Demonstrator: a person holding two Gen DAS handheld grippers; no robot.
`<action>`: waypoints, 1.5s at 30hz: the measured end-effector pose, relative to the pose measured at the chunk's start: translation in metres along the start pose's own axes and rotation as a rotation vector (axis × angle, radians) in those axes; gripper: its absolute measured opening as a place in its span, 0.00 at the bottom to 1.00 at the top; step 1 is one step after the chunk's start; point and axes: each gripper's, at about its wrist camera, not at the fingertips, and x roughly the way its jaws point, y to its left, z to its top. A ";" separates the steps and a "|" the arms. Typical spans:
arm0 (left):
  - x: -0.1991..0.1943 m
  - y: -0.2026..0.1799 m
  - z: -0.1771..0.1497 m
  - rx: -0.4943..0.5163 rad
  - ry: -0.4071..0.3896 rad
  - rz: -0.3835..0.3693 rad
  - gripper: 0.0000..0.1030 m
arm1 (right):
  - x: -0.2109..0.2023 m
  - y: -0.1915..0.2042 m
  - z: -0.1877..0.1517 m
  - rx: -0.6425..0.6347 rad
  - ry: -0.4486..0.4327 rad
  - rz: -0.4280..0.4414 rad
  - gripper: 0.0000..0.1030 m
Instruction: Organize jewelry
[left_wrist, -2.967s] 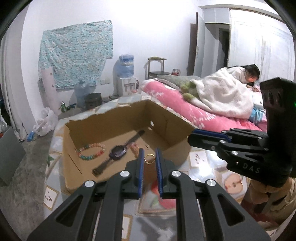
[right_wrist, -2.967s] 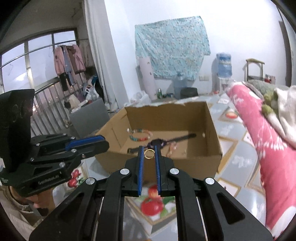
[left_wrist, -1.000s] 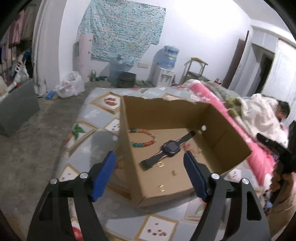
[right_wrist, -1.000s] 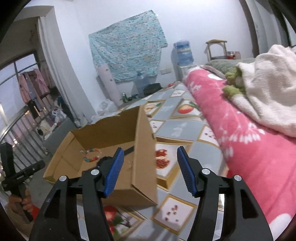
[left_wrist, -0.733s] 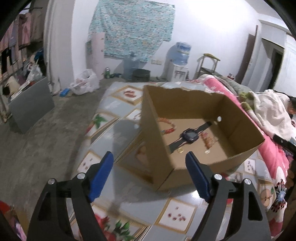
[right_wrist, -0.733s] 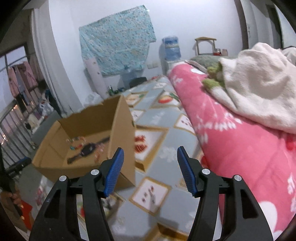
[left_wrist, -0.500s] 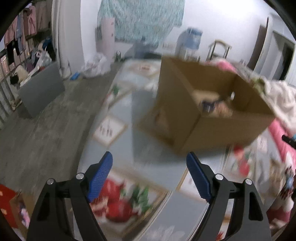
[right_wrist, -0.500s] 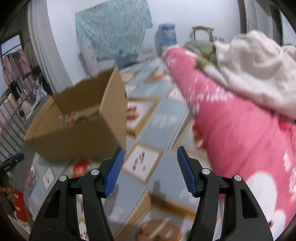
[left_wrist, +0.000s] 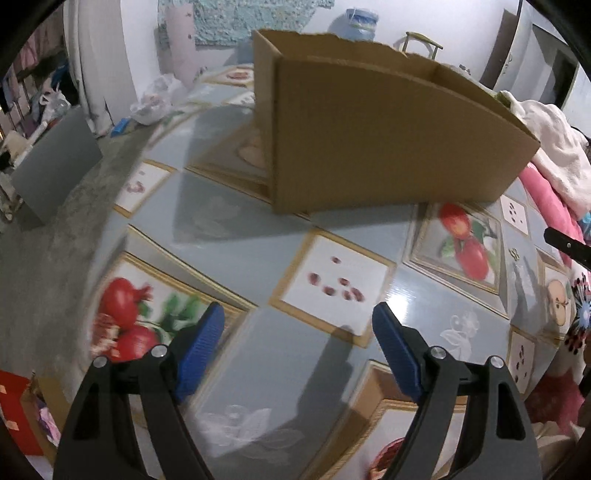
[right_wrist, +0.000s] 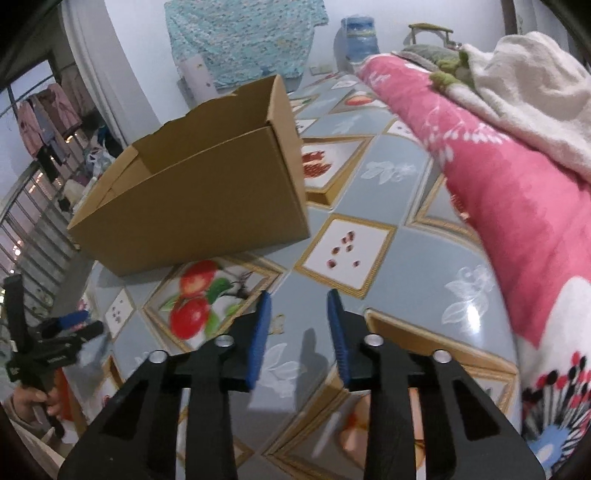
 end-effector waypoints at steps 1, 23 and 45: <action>0.003 -0.003 0.000 -0.002 0.005 -0.006 0.78 | 0.002 0.000 0.001 0.006 0.000 0.012 0.21; 0.019 -0.037 -0.001 0.056 -0.014 0.070 0.95 | 0.047 0.019 -0.011 0.031 0.158 0.064 0.02; 0.019 -0.036 -0.002 0.059 -0.024 0.069 0.95 | 0.074 0.101 -0.024 -0.181 0.213 0.165 0.03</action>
